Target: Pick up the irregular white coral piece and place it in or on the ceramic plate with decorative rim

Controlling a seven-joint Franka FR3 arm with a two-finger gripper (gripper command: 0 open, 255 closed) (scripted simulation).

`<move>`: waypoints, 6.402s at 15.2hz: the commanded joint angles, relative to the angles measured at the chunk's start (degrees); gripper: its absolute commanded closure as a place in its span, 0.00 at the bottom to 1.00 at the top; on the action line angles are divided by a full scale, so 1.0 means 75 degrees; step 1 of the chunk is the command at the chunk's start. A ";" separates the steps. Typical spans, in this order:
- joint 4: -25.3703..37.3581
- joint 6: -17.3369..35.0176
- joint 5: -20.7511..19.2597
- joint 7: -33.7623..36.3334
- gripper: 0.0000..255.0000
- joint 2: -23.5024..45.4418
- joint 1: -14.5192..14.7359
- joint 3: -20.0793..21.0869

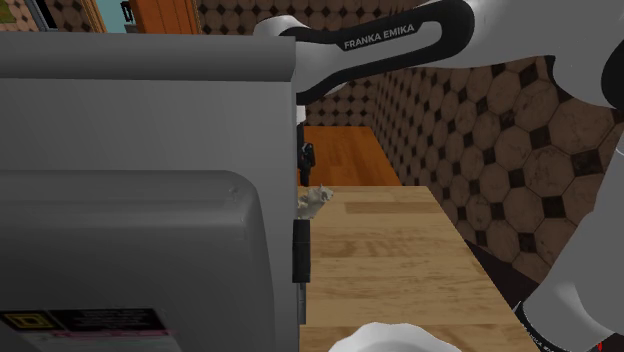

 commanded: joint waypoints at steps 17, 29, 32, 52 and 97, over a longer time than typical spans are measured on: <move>-0.0634 0.0455 -0.0117 0.0671 0.00 -0.0613 0.0041 -0.0045; -0.3493 0.2319 -0.1805 0.5590 0.00 -0.3116 0.0201 0.0474; -0.3595 0.2473 -0.1848 0.5618 0.00 -0.3058 0.0185 0.0470; -0.3275 0.2084 -0.1768 0.5492 1.00 -0.3150 0.0191 0.0444; -0.2565 0.1277 0.1992 0.0218 1.00 -0.1817 0.0474 -0.0565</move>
